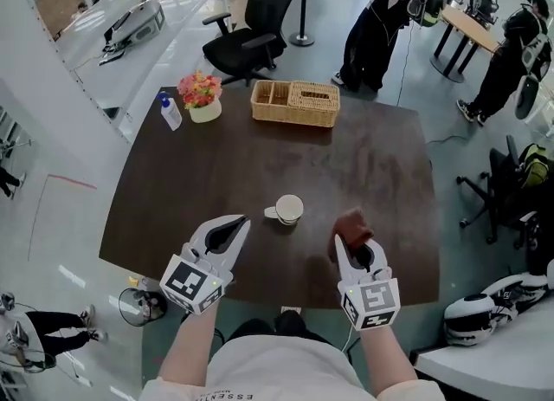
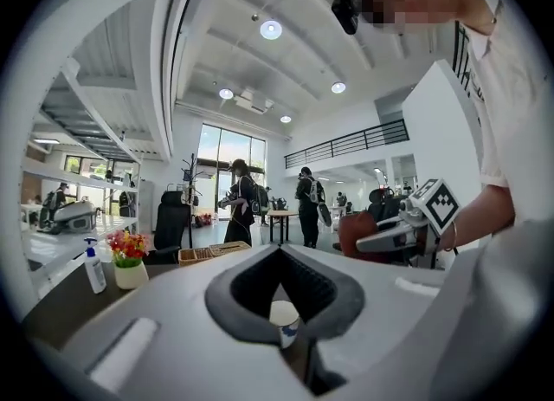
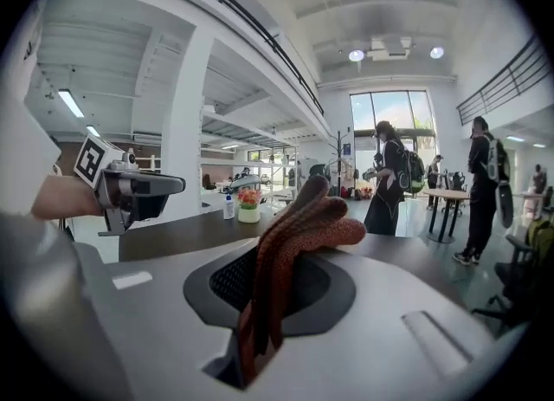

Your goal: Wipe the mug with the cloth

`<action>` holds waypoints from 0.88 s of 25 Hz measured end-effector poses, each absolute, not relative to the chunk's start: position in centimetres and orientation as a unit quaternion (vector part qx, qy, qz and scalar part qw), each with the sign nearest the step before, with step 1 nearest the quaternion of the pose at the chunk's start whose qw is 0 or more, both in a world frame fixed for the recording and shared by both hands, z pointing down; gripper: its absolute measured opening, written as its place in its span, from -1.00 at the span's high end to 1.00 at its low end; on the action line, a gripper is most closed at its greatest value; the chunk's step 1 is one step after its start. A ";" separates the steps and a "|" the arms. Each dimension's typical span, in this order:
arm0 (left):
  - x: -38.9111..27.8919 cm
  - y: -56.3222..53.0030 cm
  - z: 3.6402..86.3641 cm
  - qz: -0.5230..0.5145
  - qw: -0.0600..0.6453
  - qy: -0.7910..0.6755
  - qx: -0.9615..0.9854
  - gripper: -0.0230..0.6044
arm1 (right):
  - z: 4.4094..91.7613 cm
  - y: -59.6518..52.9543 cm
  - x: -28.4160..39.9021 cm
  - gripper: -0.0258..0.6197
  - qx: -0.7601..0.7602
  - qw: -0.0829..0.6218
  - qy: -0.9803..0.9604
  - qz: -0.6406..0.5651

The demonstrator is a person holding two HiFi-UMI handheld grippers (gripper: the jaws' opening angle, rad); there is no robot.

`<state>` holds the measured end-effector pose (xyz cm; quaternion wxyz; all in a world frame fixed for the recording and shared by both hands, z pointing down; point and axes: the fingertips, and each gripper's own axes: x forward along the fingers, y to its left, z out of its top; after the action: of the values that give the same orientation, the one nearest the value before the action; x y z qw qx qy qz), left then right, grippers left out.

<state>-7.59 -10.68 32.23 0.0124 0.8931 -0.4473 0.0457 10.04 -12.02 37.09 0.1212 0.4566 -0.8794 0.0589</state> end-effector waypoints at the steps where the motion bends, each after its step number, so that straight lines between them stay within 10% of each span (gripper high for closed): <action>1: -7.6 -9.8 32.0 0.048 0.008 -0.448 0.893 0.93 | 36.6 -11.1 10.0 0.67 0.460 0.120 -0.879 0.051; 22: -8.3 14.8 30.8 0.043 0.005 -0.399 0.916 0.93 | 34.8 14.4 7.3 0.67 0.483 0.126 -0.866 0.034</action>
<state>-8.28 14.82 30.78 0.0054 0.9158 -0.3994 0.0426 7.31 14.35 34.84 0.1260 0.4828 -0.8659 0.0342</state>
